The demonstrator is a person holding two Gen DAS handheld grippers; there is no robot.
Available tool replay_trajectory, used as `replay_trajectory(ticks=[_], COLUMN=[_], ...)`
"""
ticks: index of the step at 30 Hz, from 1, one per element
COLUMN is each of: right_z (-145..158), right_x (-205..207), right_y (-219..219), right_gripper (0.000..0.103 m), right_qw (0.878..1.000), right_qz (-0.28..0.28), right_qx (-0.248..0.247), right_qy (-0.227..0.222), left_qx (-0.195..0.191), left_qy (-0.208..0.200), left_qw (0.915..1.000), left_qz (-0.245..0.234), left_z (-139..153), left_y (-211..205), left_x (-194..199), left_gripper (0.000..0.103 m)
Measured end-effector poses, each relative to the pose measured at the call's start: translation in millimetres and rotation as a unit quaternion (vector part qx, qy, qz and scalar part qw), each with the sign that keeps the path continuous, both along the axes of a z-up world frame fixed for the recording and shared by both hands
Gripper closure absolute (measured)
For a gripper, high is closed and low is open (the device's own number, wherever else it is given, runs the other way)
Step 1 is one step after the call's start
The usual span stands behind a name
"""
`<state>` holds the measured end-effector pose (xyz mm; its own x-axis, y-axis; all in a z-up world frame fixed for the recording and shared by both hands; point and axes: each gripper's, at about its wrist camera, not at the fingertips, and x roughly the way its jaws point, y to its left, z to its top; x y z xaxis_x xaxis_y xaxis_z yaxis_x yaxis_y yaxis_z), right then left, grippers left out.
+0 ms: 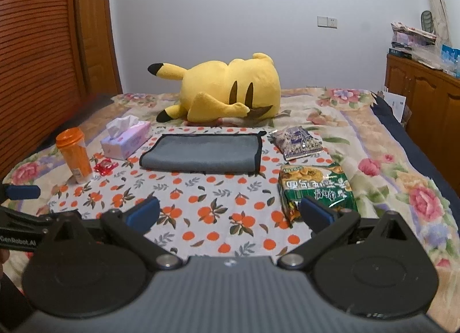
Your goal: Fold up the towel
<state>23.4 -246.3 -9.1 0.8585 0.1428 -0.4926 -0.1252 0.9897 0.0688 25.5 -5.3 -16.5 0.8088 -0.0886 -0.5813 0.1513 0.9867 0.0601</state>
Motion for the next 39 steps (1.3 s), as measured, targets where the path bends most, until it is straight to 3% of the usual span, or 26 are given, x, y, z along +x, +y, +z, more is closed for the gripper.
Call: replay_trajectory(ticks=[28, 39], right_z=[-29, -26], right_x=[-3, -8], right_y=[2, 0], right_gripper=[0.0, 0.0], right_qw=[1.0, 1.0], right_qz=[-0.008, -0.01], right_qx=[-0.015, -0.016], right_qy=[0.019, 0.001], left_qx=[-0.003, 0.002], left_qy=[0.008, -0.034], left_qw=[0.9999, 0.9994], left_qz=[0.009, 0.007], left_z=[-23, -15], left_y=[3, 2], left_x=[-12, -24], left_gripper=[0.0, 0.0])
